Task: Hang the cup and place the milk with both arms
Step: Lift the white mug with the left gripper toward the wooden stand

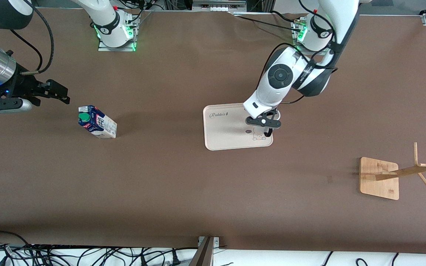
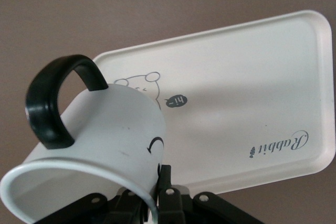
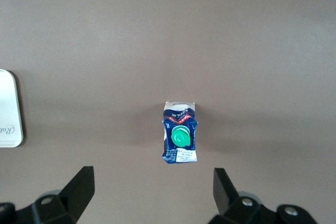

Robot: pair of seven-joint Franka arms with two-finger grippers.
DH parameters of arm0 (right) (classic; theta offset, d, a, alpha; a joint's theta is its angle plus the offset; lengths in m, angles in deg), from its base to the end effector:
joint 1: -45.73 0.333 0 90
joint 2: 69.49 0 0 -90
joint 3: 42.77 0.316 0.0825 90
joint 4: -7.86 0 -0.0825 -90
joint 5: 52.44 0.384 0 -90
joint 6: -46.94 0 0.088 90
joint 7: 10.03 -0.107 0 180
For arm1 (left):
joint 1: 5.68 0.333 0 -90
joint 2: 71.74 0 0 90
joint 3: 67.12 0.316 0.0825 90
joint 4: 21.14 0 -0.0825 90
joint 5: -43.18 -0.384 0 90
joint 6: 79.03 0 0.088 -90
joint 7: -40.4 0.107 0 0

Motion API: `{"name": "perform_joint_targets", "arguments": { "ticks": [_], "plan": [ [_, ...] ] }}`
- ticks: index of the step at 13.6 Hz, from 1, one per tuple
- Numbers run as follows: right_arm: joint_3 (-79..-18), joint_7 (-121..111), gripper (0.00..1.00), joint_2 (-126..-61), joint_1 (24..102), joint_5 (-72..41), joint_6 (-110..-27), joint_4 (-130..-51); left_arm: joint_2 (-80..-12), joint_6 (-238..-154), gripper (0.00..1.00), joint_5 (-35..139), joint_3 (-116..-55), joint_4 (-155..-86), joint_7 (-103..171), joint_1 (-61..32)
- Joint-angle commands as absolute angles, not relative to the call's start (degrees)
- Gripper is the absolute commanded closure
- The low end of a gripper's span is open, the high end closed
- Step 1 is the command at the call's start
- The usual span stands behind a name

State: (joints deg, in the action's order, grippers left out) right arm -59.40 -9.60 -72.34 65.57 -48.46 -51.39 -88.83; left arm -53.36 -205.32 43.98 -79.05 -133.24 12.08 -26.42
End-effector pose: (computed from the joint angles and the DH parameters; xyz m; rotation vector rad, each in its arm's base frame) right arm 0.5743 0.0420 0.5547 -3.0864 -0.0818 0.0313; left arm 0.5105 -0.3222 0.3112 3.1045 -0.0918 -0.1494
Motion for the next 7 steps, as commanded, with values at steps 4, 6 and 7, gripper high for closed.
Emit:
{"name": "perform_joint_targets", "arguments": {
  "ticks": [4, 6, 7],
  "plan": [
    [-51.33, -10.30, 0.00, -72.75, 56.32, -49.28, -47.20, -86.98, -59.61, -183.32, 1.00, 44.50, -79.43, -119.27, 13.84, -11.86],
    [-47.35, -10.20, 0.00, -71.34, 52.24, -49.98, -45.88, -87.33, -58.12, -176.62, 1.00, 44.68, -79.43, -112.84, 18.66, -6.94],
    [-47.17, -10.38, 0.00, -71.08, 52.14, -50.77, -45.27, -87.33, -56.72, -174.59, 1.00, 44.85, -79.43, -110.73, 23.21, -4.57]
  ]
}}
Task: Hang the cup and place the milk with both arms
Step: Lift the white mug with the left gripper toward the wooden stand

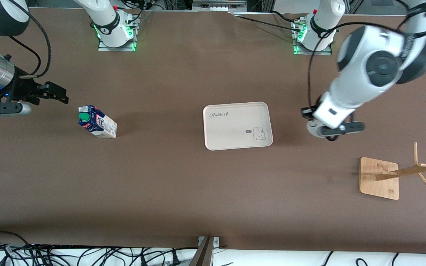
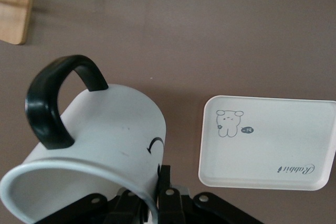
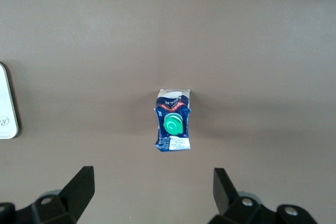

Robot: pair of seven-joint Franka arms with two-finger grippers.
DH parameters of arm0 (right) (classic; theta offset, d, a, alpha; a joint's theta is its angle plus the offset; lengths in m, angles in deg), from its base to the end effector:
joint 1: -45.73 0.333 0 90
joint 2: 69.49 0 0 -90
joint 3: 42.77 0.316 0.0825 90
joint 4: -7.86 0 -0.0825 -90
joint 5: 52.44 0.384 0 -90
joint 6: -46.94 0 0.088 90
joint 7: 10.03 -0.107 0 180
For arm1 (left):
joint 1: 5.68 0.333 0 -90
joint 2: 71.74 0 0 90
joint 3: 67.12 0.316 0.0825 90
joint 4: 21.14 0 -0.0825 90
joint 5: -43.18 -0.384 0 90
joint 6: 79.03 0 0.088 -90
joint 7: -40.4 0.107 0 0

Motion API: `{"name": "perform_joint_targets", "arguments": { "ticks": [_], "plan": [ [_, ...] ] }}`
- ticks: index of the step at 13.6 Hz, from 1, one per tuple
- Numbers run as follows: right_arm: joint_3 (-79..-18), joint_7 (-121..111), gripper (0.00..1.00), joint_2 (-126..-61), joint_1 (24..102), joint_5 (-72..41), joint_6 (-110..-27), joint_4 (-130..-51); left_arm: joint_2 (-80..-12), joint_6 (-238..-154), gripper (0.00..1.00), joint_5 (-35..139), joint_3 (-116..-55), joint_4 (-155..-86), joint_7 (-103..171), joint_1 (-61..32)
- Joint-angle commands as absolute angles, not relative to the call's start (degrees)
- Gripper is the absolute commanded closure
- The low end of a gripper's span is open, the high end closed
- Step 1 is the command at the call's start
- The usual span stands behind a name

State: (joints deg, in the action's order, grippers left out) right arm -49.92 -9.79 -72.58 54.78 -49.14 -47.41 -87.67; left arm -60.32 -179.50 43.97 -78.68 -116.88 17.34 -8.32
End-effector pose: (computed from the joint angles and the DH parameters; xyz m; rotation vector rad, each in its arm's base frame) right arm 0.5706 0.0263 0.5552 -3.0896 -0.0476 0.1156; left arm 0.5921 -0.1427 0.4778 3.1112 0.2487 -0.1936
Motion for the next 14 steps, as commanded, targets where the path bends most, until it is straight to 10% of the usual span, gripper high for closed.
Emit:
{"name": "perform_joint_targets", "arguments": {
  "ticks": [1, 14],
  "plan": [
    [-47.25, -10.47, 0.00, -70.81, 52.14, -51.04, -45.00, -87.68, -55.58, -174.22, 1.00, 44.85, -79.34, -108.70, 27.78, -2.54],
    [-46.20, -10.12, 0.00, -73.18, 53.55, -55.70, -44.65, -82.23, -49.15, -170.79, 1.00, 39.41, -78.63, -96.38, 50.32, 8.02]
  ]
}}
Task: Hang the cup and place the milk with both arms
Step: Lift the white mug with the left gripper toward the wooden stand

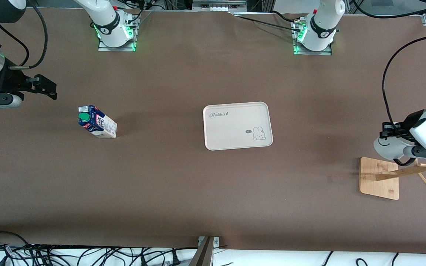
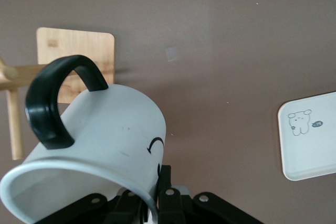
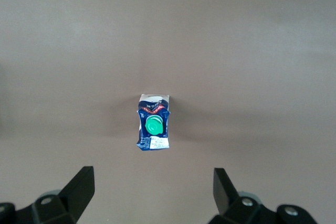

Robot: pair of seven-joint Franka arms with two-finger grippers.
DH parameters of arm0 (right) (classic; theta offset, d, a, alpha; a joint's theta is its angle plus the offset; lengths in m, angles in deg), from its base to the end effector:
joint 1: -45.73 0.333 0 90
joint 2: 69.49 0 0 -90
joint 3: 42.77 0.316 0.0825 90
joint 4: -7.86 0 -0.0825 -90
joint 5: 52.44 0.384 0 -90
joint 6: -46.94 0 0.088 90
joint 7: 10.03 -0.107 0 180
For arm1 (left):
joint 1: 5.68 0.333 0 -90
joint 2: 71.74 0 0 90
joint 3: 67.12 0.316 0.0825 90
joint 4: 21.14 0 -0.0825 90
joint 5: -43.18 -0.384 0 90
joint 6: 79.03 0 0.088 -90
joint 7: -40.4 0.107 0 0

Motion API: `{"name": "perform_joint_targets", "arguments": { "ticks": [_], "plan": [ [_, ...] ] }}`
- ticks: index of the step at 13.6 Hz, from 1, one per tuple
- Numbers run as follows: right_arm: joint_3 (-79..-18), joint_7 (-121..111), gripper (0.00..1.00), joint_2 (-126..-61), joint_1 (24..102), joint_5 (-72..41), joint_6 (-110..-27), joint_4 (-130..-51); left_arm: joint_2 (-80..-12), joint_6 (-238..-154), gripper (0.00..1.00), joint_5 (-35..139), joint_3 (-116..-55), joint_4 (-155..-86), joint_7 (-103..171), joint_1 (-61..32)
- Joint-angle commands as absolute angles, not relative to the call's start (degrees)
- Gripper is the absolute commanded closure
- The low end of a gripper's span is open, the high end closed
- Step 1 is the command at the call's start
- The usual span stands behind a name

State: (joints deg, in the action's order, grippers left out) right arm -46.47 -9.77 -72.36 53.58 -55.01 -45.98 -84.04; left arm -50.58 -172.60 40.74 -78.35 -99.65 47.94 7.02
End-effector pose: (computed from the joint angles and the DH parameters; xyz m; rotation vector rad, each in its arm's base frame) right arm 0.5710 0.0377 0.5851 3.0897 0.1237 -0.0472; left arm 0.6573 0.0417 0.5026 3.0976 -0.1571 -0.1506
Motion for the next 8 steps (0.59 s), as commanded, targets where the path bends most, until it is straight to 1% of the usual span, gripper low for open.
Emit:
{"name": "perform_joint_targets", "arguments": {
  "ticks": [1, 3, 5, 8],
  "plan": [
    [-46.20, -10.29, 0.00, -73.18, 53.55, -55.70, -44.04, -82.23, -48.98, -171.05, 1.00, 39.40, -78.55, -96.38, 50.59, 8.38],
    [-46.11, -10.38, 0.00, -73.18, 53.55, -55.44, -43.85, -82.06, -48.27, -171.23, 1.00, 39.40, -78.46, -96.29, 50.68, 9.43],
    [-46.29, -10.38, 0.00, -72.92, 53.55, -52.20, -43.77, -82.06, -47.57, -171.32, 1.00, 39.40, -78.37, -96.12, 50.59, 10.22],
    [-46.20, -10.47, 0.00, -72.83, 53.64, -52.09, -43.77, -82.06, -47.13, -171.32, 1.00, 39.40, -77.76, -96.12, 50.59, 10.66]
  ]
}}
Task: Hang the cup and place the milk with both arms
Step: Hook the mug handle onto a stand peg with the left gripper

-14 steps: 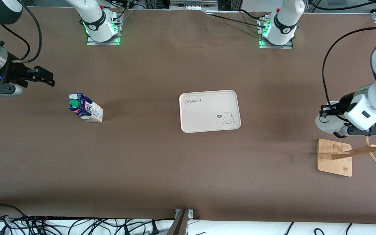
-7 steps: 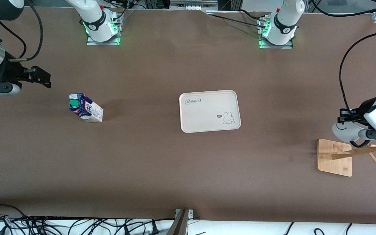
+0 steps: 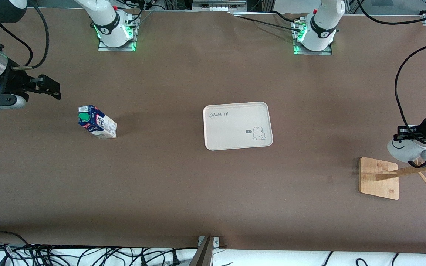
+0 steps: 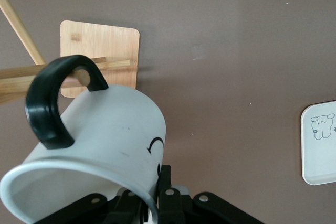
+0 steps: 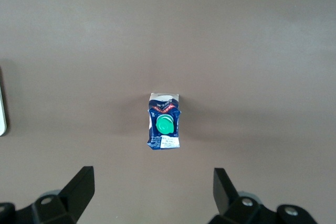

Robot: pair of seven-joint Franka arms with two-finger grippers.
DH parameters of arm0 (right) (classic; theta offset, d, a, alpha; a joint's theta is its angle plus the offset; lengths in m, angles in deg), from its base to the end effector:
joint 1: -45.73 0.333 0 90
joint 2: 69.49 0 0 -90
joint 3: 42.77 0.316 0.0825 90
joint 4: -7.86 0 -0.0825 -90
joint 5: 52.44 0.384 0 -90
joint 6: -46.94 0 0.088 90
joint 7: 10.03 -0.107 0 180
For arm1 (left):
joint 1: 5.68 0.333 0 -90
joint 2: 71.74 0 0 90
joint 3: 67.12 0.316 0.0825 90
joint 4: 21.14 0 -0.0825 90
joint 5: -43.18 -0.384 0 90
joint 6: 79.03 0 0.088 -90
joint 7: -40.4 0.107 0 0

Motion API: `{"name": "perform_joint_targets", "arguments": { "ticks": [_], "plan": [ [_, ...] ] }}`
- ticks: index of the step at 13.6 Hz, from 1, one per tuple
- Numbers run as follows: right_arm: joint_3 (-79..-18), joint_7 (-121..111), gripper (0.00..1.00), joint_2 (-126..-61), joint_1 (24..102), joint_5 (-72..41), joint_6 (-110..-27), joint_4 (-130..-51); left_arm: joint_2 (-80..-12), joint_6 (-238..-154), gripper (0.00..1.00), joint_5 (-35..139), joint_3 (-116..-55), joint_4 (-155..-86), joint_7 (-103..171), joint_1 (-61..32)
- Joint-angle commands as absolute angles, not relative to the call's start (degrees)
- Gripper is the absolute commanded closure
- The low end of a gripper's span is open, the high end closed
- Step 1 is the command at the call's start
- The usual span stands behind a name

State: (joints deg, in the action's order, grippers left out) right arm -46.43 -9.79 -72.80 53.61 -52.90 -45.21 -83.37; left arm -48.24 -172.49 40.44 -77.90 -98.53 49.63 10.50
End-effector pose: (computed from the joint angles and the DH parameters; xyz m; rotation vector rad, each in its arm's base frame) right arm 0.5718 0.0423 0.5851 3.1254 0.1225 -0.0644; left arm 0.6610 0.0890 0.4845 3.0913 -0.0959 -0.1829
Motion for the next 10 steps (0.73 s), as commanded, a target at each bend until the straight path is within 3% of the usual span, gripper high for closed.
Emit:
{"name": "perform_joint_targets", "arguments": {
  "ticks": [1, 3, 10],
  "plan": [
    [-46.11, -10.47, 0.00, -72.83, 53.72, -52.09, -43.77, -82.06, -47.13, -171.32, 1.00, 39.49, -77.67, -96.12, 50.68, 10.75],
    [-46.03, -10.38, 0.00, -73.01, 53.90, -52.44, -43.94, -81.97, -47.13, -171.40, 0.01, 40.45, -77.75, -96.12, 50.42, 11.28],
    [-46.11, -10.20, 0.00, -73.18, 53.81, -52.71, -44.12, -81.70, -48.27, -168.69, 0.00, 40.11, -78.64, -94.10, 49.11, 9.44]
  ]
}}
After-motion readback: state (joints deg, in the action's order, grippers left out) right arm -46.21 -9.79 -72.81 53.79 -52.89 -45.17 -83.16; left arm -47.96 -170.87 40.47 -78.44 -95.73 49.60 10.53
